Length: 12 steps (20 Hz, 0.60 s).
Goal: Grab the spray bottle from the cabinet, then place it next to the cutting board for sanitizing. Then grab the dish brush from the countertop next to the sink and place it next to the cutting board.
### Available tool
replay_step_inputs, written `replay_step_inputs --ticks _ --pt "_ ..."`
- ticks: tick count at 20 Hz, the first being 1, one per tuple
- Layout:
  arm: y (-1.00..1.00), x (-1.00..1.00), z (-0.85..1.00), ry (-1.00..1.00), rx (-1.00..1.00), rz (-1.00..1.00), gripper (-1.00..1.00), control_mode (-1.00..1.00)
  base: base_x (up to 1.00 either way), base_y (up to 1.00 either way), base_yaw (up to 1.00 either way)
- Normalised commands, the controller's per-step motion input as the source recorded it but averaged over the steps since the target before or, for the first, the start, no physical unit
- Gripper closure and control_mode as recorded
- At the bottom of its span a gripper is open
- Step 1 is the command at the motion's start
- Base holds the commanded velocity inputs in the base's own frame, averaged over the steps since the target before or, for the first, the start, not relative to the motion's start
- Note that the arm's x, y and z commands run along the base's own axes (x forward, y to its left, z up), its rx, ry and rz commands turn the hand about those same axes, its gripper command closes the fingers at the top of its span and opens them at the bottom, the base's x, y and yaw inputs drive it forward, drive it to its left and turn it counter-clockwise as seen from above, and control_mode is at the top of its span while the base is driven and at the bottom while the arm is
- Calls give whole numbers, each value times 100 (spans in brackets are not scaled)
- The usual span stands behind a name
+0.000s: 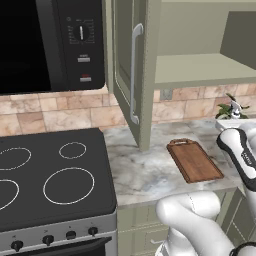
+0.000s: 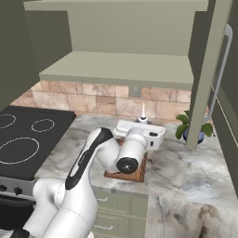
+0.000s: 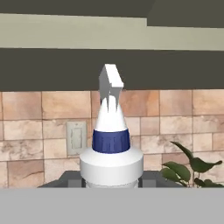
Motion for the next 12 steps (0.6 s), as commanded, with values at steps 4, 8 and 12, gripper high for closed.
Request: replay_step_inputs --ticks 4,8,12 --pt "-31 6 -30 0 0 0 100 -100 0 0 0" --pt "-29 10 -24 0 0 0 100 -100 0 0 0" --pt "-23 11 -17 0 0 0 100 -100 0 0 0"
